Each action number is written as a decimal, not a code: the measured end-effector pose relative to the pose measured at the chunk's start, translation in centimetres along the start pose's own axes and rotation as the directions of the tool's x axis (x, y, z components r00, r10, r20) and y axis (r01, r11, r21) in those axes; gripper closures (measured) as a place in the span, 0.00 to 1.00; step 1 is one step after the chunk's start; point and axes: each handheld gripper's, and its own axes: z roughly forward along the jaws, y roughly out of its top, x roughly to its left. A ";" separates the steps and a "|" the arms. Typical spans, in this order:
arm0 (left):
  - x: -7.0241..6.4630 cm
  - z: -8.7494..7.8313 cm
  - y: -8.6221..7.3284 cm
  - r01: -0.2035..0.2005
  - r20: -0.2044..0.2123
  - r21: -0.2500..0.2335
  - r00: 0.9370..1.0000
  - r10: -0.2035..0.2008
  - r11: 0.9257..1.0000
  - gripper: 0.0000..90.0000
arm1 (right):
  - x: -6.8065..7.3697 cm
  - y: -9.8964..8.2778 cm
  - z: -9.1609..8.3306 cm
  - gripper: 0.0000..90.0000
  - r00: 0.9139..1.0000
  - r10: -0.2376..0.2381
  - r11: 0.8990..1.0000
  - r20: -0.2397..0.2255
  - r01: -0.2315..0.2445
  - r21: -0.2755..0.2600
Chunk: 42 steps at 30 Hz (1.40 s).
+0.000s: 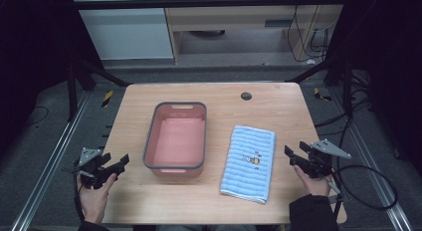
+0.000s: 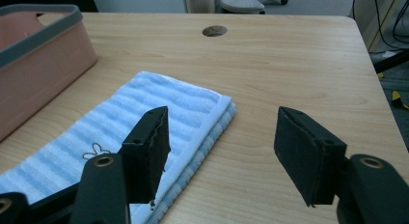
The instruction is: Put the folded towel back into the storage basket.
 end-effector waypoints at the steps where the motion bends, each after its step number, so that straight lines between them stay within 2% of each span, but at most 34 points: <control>1: -0.3 -0.3 0.3 -0.011 -0.001 -0.019 1.000 0.011 1.000 0.30 | 0.1 0.1 0.0 0.42 1.000 -0.007 1.000 0.003 0.007 0.006; 4: -0.6 -0.7 0.7 -0.028 0.002 -0.038 1.000 0.028 0.999 0.30 | 0.5 0.2 0.1 0.42 1.000 -0.028 0.999 -0.003 0.028 0.024; 6: -0.8 -0.9 0.9 -0.044 0.003 -0.043 0.999 0.044 0.998 0.30 | 0.7 0.3 0.2 0.42 0.999 -0.035 0.999 -0.010 0.035 0.017; 10: -1.1 -1.1 1.1 -0.050 0.013 -0.054 0.999 0.051 0.997 0.30 | 1.1 0.6 0.2 0.42 0.999 -0.045 0.999 -0.020 0.045 0.019; 11: -1.3 -1.2 1.3 -0.065 0.016 -0.058 0.998 0.066 0.996 0.30 | 1.2 0.7 0.2 0.41 0.999 -0.047 0.999 -0.020 0.047 0.015; 24: -1.9 -2.7 2.8 -0.048 0.061 -0.113 0.997 0.055 0.992 0.31 | 1.9 1.9 0.2 0.35 0.996 -0.090 0.996 -0.027 0.090 -0.016; 32: -2.5 -3.0 3.5 -0.059 0.070 -0.126 0.995 0.069 0.990 0.34 | 2.2 3.2 0.3 0.35 0.994 -0.104 0.994 -0.040 0.103 -0.024; 38: -3.2 -3.2 4.2 -0.062 0.092 -0.140 0.993 0.075 0.988 0.35 | 2.2 4.4 0.5 0.35 0.995 -0.087 0.996 -0.051 0.086 -0.038; 42: -4.0 -3.2 4.9 -0.066 0.112 -0.157 0.990 0.084 0.985 0.36 | 2.6 5.7 0.7 0.35 0.994 -0.089 0.995 -0.056 0.086 -0.050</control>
